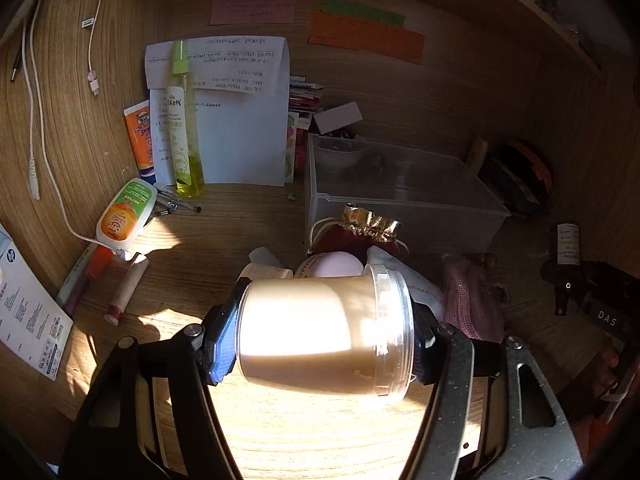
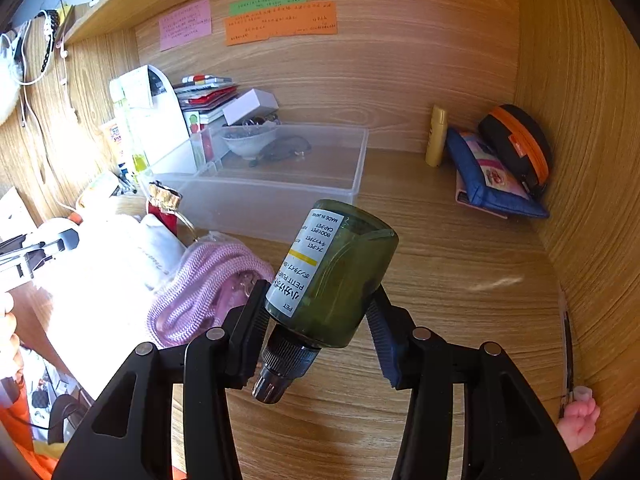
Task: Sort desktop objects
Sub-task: 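Carry the cream jar and green bottle into the clear box and release both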
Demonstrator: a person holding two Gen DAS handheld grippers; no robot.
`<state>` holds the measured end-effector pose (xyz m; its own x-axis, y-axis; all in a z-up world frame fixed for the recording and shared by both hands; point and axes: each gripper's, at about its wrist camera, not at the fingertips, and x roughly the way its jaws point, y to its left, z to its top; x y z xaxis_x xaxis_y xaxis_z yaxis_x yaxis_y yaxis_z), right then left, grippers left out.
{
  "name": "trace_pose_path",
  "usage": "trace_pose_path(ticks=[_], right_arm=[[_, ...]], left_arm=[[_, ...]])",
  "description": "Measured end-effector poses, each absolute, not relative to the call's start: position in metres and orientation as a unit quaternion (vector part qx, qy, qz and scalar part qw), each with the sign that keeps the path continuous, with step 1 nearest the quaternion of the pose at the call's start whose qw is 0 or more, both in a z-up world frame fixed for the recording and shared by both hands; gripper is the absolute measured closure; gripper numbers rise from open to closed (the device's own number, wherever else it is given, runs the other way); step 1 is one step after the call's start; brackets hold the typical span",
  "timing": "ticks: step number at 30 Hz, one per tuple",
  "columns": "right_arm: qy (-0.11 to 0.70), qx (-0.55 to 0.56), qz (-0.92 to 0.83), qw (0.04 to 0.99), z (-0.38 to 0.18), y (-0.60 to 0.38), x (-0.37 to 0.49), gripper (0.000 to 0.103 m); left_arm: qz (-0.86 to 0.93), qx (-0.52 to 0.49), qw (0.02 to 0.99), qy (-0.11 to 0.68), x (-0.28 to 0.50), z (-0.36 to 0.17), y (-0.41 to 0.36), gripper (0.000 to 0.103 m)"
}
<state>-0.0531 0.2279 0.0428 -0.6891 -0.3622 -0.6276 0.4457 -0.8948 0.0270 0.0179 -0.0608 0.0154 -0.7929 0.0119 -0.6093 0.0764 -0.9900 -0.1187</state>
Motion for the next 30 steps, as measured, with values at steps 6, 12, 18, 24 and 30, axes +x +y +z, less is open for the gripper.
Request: trace_pose_path(ticks=[6, 12, 18, 24, 30], right_arm=[[0.067, 0.301, -0.922, 0.232, 0.064, 0.216, -0.059, 0.059], [0.072, 0.286, -0.925, 0.24, 0.078, 0.201, -0.071, 0.059], [0.079, 0.282, -0.923, 0.248, 0.086, 0.186, -0.09, 0.059], [0.08, 0.283, -0.921, 0.255, 0.092, 0.172, -0.113, 0.059], [0.086, 0.294, -0.917, 0.255, 0.089, 0.159, -0.138, 0.059]], left_arm=[[-0.953, 0.297, 0.001, 0.055, 0.0, 0.043, -0.055, 0.037], [-0.954, 0.296, -0.02, 0.052, -0.028, 0.059, -0.053, 0.037], [-0.951, 0.303, -0.032, 0.043, -0.058, 0.068, -0.05, 0.037], [-0.95, 0.31, -0.035, 0.035, -0.086, 0.073, -0.047, 0.037], [-0.946, 0.319, -0.04, 0.026, -0.115, 0.073, -0.042, 0.037]])
